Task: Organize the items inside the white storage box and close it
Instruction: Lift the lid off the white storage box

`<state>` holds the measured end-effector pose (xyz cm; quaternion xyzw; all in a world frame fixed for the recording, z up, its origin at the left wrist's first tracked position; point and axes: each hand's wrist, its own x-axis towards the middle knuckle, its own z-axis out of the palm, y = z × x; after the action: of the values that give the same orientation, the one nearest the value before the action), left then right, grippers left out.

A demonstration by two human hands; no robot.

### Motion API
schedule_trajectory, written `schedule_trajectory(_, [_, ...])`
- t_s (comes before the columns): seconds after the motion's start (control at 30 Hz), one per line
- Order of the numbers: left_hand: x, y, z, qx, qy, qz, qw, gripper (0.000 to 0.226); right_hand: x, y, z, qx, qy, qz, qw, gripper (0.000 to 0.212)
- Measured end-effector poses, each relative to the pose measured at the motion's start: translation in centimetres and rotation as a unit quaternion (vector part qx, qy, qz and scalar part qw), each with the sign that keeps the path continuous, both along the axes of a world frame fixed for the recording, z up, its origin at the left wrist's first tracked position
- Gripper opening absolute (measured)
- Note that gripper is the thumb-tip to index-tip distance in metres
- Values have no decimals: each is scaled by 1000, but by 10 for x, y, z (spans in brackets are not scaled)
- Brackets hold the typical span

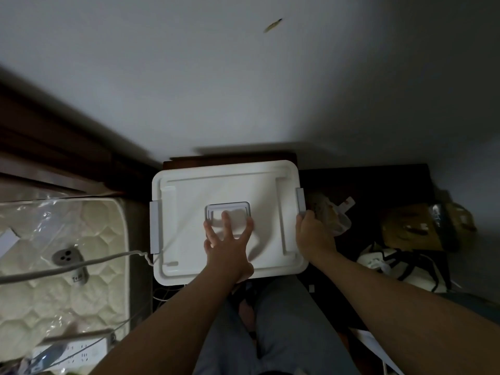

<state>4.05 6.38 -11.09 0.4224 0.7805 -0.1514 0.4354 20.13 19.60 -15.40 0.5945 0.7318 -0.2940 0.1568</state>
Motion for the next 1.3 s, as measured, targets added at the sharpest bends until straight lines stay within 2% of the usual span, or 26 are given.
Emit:
schedule_trajectory(0.43, [-3, -2, -7, -9, -25, 9, 1000, 118, 7, -14, -3, 130, -11, 77, 988, 45])
schedule_trajectory(0.5, [-2, -2, -6, -9, -25, 6, 1000, 119, 4, -17, -3, 137, -24, 87, 986, 37])
schedule_trajectory(0.57, [-2, -2, -5, -9, -25, 6, 1000, 120, 1, -21, -5, 164, -24, 60, 984, 34])
schedule_trajectory(0.7, [-2, -2, -5, -13, -29, 6, 999, 120, -1, -24, -7, 146, 35, 18, 988, 46])
schedule_trajectory(0.77, [-2, -2, -5, -13, -28, 7, 1000, 120, -1, -26, -12, 149, 35, -17, 988, 51])
schedule_trajectory(0.87, [-1, -2, -4, -10, -29, 8, 1000, 120, -4, -30, -17, 162, 39, -63, 984, 47])
schedule_trajectory(1.0, [-1, -4, -8, -3, -27, 9, 1000, 123, 3, -28, -23, 130, 82, -87, 984, 38])
schedule_trajectory(1.13, [1, -6, -13, 2, -20, 6, 1000, 126, 18, -21, -34, 58, 110, -178, 976, 49])
schedule_trajectory(1.23, [2, -7, -14, 7, -12, 6, 1000, 126, 19, -8, -33, -42, 166, -276, 946, 50])
schedule_trajectory(1.3, [2, -8, -13, 6, -9, 4, 1000, 126, 14, 0, -27, -68, 162, -308, 935, 53])
